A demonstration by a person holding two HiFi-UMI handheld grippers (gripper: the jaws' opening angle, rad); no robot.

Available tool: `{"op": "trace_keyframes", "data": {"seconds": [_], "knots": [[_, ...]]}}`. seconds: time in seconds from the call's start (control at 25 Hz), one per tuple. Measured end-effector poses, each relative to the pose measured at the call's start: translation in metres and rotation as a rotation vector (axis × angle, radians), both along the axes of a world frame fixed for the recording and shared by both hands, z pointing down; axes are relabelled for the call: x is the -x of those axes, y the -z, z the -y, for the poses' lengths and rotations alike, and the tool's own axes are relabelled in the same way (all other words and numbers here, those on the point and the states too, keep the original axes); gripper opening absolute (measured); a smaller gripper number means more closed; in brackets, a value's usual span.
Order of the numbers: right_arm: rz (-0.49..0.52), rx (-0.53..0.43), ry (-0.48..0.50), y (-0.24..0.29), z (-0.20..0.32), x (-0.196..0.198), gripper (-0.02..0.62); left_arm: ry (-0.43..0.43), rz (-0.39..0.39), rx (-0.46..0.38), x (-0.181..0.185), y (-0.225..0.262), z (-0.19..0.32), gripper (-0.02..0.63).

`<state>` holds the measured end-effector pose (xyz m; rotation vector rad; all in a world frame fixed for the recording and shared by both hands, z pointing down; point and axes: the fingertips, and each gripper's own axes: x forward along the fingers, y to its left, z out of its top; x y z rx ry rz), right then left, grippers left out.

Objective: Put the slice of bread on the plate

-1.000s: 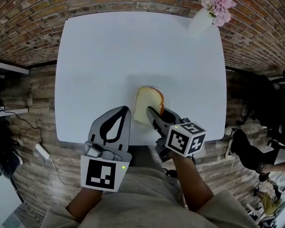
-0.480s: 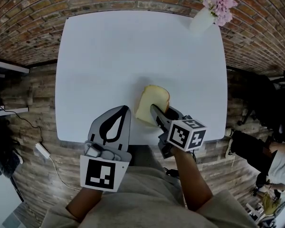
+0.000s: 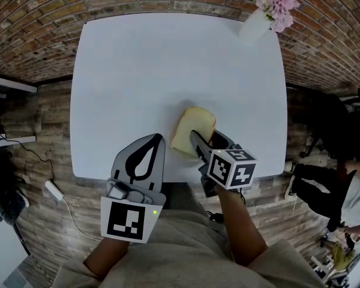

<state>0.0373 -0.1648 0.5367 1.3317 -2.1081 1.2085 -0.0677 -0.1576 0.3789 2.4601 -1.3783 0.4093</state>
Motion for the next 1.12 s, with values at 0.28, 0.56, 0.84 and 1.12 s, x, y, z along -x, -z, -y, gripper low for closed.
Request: {"op": "trace_keyframes", "data": {"seconds": [0.28, 0.56, 0.84, 1.12], "knots": [[-0.082, 0.010, 0.021, -0.008, -0.002, -0.002, 0.270, -0.002, 0.003, 0.000, 0.000, 0.000, 0.000, 0.011], [-0.175, -0.003, 0.018, -0.013, -0.002, -0.008, 0.317, -0.015, 0.002, 0.007, -0.001, -0.003, 0.000, 0.011], [-0.206, -0.014, 0.008, -0.013, 0.000, -0.009, 0.318, -0.048, -0.008, 0.030, -0.013, -0.012, -0.001, 0.011], [-0.255, -0.056, -0.033, -0.006, 0.002, -0.024, 0.322, -0.085, -0.004, 0.056, -0.024, -0.024, -0.003, 0.011]]}}
